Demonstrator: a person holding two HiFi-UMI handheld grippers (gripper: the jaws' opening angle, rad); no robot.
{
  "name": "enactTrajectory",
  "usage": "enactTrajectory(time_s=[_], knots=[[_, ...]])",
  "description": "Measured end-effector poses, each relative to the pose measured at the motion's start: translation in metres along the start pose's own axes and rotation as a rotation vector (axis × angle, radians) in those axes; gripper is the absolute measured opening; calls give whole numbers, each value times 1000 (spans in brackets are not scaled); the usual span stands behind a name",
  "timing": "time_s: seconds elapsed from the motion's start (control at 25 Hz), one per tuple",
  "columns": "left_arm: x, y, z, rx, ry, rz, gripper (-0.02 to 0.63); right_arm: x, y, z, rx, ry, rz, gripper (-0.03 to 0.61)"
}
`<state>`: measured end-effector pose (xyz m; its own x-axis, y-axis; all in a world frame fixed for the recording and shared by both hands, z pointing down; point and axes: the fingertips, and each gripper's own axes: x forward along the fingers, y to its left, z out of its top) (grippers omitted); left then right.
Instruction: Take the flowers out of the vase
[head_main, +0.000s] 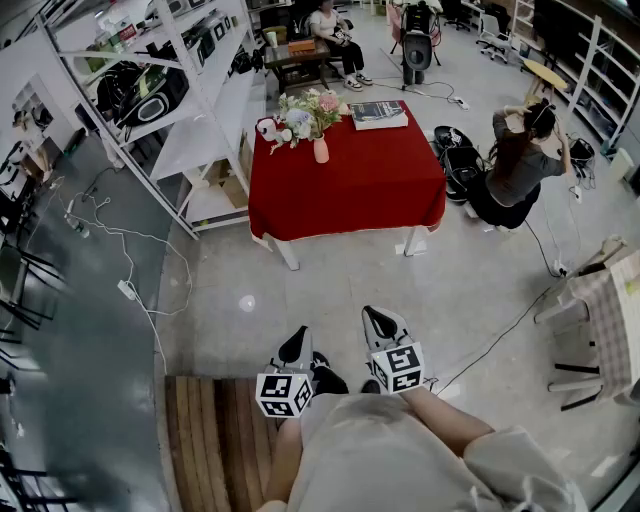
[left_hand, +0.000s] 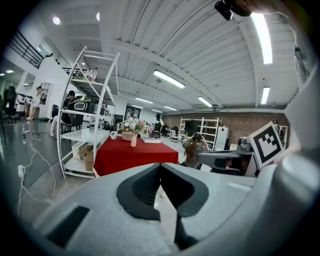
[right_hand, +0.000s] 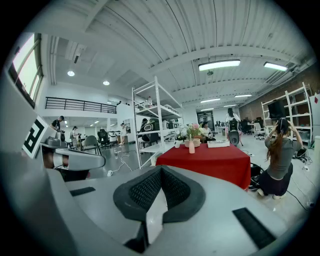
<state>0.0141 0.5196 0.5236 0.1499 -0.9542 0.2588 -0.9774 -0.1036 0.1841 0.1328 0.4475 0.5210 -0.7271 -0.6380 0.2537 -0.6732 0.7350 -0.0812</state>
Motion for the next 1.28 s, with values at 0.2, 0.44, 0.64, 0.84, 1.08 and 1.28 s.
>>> enactTrajectory(time_s=[0.2, 0.44, 0.64, 0.84, 1.08, 1.28], knots=[[24, 5, 13, 29, -24, -14, 9, 23, -19, 10, 0, -28, -37, 5], [46, 14, 3, -15, -8, -25, 11, 42, -37, 6, -36, 1, -83, 5], [73, 28, 14, -24, -14, -42, 9, 64, -49, 8, 11, -9, -85, 5], [102, 42, 31, 5, -3, -62, 11, 94, -58, 16, 51, -26, -75, 6], [136, 52, 52, 28, -11, -82, 9, 123, -88, 21, 28, -24, -94, 6], [166, 58, 65, 53, 0, -104, 9, 143, -105, 18, 58, -3, -105, 6]])
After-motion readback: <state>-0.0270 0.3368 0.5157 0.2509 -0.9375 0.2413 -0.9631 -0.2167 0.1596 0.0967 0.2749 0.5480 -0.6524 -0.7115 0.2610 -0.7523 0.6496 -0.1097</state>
